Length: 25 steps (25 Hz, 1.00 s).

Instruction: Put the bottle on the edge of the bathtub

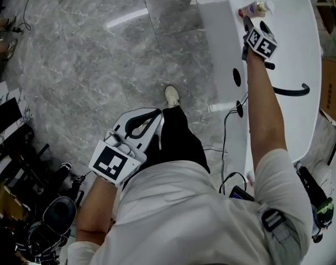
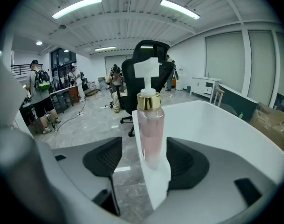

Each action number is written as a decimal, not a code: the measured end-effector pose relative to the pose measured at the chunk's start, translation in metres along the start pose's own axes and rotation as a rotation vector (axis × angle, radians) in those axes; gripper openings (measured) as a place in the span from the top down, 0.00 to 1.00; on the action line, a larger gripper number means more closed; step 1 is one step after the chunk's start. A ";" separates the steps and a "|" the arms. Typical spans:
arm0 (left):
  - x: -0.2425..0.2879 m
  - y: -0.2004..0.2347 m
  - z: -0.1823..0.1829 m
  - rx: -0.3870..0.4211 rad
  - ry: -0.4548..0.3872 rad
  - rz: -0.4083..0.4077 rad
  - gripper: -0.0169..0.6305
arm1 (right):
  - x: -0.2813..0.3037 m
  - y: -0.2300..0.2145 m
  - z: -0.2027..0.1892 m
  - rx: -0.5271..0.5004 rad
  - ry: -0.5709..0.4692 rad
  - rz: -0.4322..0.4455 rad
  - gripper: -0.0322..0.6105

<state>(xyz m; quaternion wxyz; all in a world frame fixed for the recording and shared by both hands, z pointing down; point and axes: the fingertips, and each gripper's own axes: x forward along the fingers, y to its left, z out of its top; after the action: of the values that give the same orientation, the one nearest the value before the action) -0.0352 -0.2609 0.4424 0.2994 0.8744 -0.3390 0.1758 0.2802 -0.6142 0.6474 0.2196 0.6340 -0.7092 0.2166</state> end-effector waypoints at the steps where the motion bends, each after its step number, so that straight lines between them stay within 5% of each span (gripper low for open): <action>1: -0.004 -0.003 0.000 -0.002 -0.001 -0.002 0.95 | -0.007 0.003 -0.001 0.005 -0.001 0.003 0.48; 25: -0.143 -0.091 -0.044 0.111 -0.162 -0.011 0.95 | -0.264 0.125 -0.064 0.011 -0.049 0.193 0.54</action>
<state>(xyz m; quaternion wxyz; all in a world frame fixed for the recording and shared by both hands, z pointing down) -0.0772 -0.1094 0.3662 0.2229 0.9028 -0.3472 0.1212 0.1849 -0.3522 0.5408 0.1769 0.5688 -0.7710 0.2253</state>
